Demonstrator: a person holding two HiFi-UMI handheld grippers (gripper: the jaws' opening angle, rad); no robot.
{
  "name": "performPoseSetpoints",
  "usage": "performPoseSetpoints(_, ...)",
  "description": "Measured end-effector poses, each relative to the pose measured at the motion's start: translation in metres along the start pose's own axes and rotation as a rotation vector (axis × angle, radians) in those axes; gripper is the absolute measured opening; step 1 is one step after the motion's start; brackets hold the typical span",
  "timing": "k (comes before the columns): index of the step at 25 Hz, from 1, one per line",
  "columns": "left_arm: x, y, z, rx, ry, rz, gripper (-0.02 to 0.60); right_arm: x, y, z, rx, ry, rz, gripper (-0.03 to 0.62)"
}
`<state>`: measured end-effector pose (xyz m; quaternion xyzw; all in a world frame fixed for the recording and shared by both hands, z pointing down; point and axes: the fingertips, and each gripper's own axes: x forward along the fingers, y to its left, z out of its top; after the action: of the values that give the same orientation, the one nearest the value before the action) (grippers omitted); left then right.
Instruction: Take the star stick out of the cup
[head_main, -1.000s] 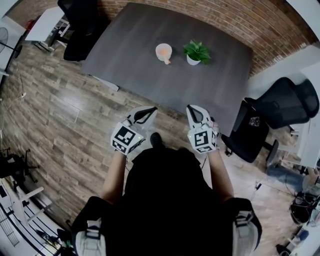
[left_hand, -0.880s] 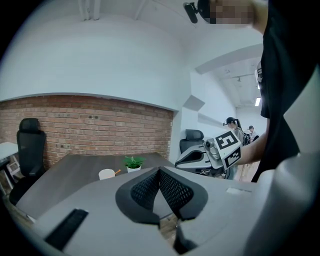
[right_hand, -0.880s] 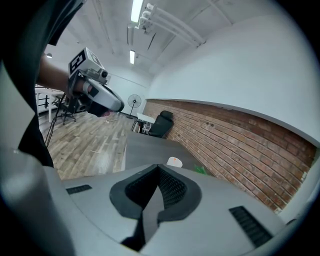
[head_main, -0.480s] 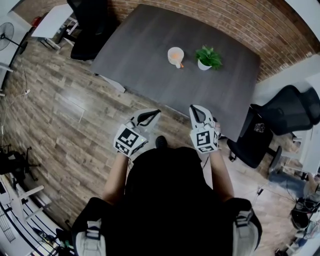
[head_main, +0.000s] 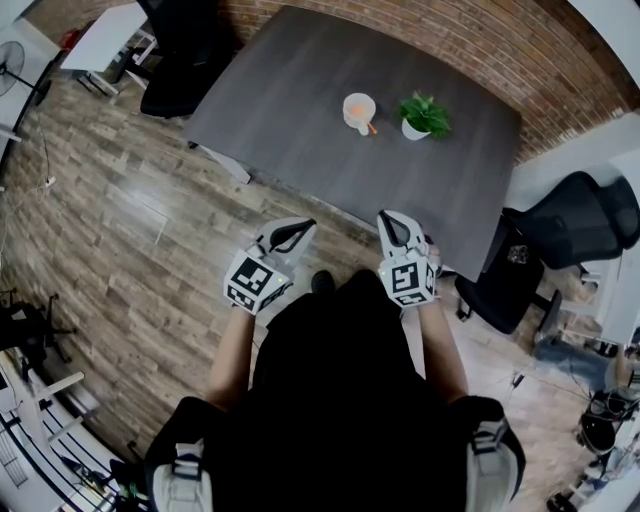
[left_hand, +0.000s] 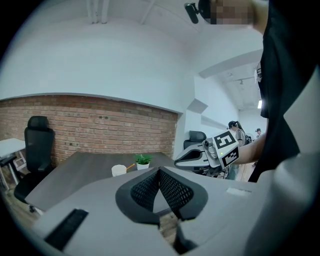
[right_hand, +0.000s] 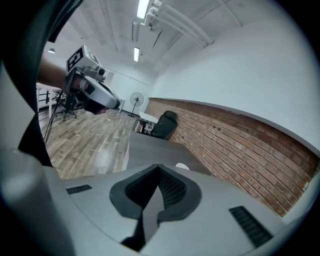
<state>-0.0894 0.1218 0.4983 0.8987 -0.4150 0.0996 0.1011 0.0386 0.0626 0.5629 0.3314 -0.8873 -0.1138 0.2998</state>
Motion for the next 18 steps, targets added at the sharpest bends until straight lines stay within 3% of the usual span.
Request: performPoseSetpoints(18,-0.003,0.027,-0.006,-0.045,0.024,0.050,0.002,0.030,-0.012,0.013,-0.014,-0.014,0.036,0.000)
